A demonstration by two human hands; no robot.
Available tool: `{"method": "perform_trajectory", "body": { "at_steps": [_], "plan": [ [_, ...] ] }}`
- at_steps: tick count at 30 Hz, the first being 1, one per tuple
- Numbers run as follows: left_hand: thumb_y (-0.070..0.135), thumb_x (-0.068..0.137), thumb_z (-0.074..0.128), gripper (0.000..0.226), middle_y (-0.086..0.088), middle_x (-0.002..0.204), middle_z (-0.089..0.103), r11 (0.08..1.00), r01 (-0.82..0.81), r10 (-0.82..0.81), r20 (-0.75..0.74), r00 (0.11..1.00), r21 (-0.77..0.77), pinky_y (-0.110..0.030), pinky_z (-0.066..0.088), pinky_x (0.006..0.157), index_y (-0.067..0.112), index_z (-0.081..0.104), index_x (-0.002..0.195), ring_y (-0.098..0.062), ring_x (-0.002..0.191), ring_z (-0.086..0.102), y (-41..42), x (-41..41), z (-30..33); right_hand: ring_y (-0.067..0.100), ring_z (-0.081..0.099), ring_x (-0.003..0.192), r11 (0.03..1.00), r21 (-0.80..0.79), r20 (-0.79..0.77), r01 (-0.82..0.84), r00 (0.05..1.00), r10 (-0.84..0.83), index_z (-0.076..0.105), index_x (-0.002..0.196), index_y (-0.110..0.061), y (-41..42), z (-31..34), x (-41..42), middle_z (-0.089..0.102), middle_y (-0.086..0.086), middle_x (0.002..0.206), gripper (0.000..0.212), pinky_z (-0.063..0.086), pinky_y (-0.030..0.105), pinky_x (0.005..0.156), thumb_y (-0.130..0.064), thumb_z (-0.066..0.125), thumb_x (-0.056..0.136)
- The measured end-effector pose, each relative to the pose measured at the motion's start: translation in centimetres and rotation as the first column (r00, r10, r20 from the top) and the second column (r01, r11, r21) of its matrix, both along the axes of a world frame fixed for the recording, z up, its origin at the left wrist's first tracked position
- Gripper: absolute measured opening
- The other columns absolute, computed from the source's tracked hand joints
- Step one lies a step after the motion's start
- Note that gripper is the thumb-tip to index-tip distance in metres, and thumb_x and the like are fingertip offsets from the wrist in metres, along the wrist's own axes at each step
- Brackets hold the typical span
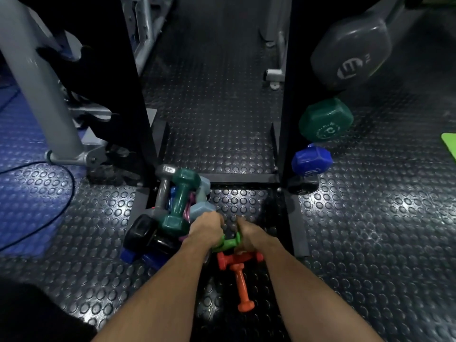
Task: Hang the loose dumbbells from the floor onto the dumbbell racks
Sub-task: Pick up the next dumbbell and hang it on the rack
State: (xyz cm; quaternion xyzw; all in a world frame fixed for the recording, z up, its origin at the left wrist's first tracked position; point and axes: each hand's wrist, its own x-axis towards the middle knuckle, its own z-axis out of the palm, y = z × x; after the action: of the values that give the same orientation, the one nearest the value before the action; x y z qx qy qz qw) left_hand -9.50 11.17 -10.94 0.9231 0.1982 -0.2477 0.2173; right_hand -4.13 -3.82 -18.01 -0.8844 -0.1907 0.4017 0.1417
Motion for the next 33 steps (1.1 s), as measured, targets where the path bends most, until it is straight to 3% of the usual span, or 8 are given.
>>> {"method": "perform_trajectory", "body": {
  "at_steps": [8, 12, 16, 21, 24, 27, 30, 33],
  "plan": [
    [0.013, 0.089, 0.060, 0.032, -0.003, 0.124, 0.071, 0.993, -0.098, 0.099, 0.013, 0.995, -0.066, -0.040, 0.057, 0.098, 0.027, 0.072, 0.115, -0.026, 0.112, 0.068, -0.4, 0.1, 0.5, 0.017, 0.064, 0.101, 0.996, 0.079, -0.109, -0.029, 0.993, 0.037, 0.061, 0.127, -0.031, -1.8, 3.8, 0.3, 0.068, 0.000, 0.118, 0.060, 0.050, 0.025, 0.076, -0.043, 0.083, 0.073],
    [0.006, 0.091, 0.058, 0.031, -0.001, 0.116, 0.075, 0.977, -0.189, 0.198, 0.088, 0.976, -0.096, -0.034, 0.056, 0.094, 0.024, 0.074, 0.109, -0.023, 0.108, 0.070, -0.6, 0.0, 0.9, 0.015, 0.068, 0.087, 0.995, 0.096, -0.160, 0.012, 0.987, 0.003, 0.069, 0.099, -0.038, -1.9, 6.6, 0.6, 0.068, -0.003, 0.106, 0.027, 0.057, 0.025, 0.058, -0.050, 0.075, 0.075],
    [0.005, 0.092, 0.057, 0.033, -0.001, 0.112, 0.076, 0.960, -0.232, 0.255, 0.155, 0.954, -0.154, -0.032, 0.057, 0.091, 0.025, 0.076, 0.109, -0.022, 0.106, 0.071, -1.4, 0.6, 2.2, 0.014, 0.064, 0.063, 0.997, 0.073, -0.068, 0.004, 0.998, 0.001, 0.073, 0.108, -0.021, -2.6, 9.9, 2.7, 0.073, 0.004, 0.097, 0.040, 0.049, 0.021, 0.051, -0.048, 0.072, 0.079],
    [0.005, 0.091, 0.059, 0.028, -0.007, 0.111, 0.077, 0.919, -0.270, 0.291, 0.032, 0.956, -0.286, -0.027, 0.052, 0.088, 0.017, 0.078, 0.106, -0.024, 0.105, 0.070, -1.7, 0.7, 2.3, 0.024, 0.070, 0.070, 0.973, 0.137, -0.056, 0.188, 0.982, -0.182, 0.074, 0.098, -0.019, -5.8, 13.8, 5.7, 0.076, 0.007, 0.089, 0.052, 0.048, 0.028, 0.055, -0.058, 0.077, 0.064],
    [0.029, 0.099, 0.065, 0.022, -0.012, 0.097, 0.076, 0.811, -0.391, 0.403, -0.067, 0.913, -0.435, -0.030, 0.051, 0.073, 0.010, 0.075, 0.098, -0.024, 0.082, 0.068, -2.5, 1.1, 3.1, 0.017, 0.059, 0.059, 0.942, 0.210, -0.113, 0.263, 0.963, -0.243, 0.070, 0.086, -0.017, -7.3, 16.9, 6.6, 0.067, 0.003, 0.074, 0.040, 0.044, 0.031, 0.050, -0.049, 0.076, 0.064],
    [0.043, 0.103, 0.058, 0.035, -0.012, 0.097, 0.071, 0.538, -0.497, 0.486, -0.232, 0.843, -0.681, -0.030, 0.050, 0.061, 0.009, 0.067, 0.097, -0.021, 0.070, 0.061, -4.0, 1.6, 4.4, 0.017, 0.059, 0.060, 0.914, 0.269, -0.175, 0.303, 0.949, -0.263, 0.063, 0.084, -0.015, -8.1, 19.4, 6.9, 0.064, 0.004, 0.074, 0.033, 0.046, 0.028, 0.047, -0.039, 0.078, 0.068],
    [0.045, 0.099, 0.064, 0.042, -0.020, 0.105, 0.076, 0.340, -0.500, 0.531, -0.276, 0.801, -0.796, -0.039, 0.059, 0.070, 0.004, 0.070, 0.108, -0.028, 0.083, 0.071, -4.6, 2.6, 5.3, 0.014, 0.065, 0.066, 0.879, 0.336, -0.201, 0.338, 0.938, -0.283, 0.065, 0.098, -0.005, -9.1, 21.3, 6.9, 0.066, 0.002, 0.079, 0.035, 0.052, 0.028, 0.052, -0.027, 0.081, 0.077],
    [0.040, 0.094, 0.072, 0.043, -0.027, 0.106, 0.075, 0.307, -0.471, 0.607, -0.210, 0.766, -0.827, -0.044, 0.056, 0.076, 0.000, 0.071, 0.109, -0.032, 0.080, 0.070, -4.4, 3.8, 5.6, 0.012, 0.064, 0.063, 0.811, 0.418, -0.239, 0.409, 0.911, -0.336, 0.066, 0.107, 0.001, -10.1, 22.8, 7.0, 0.067, 0.002, 0.077, 0.034, 0.051, 0.024, 0.051, -0.016, 0.082, 0.083]
  ]
}}
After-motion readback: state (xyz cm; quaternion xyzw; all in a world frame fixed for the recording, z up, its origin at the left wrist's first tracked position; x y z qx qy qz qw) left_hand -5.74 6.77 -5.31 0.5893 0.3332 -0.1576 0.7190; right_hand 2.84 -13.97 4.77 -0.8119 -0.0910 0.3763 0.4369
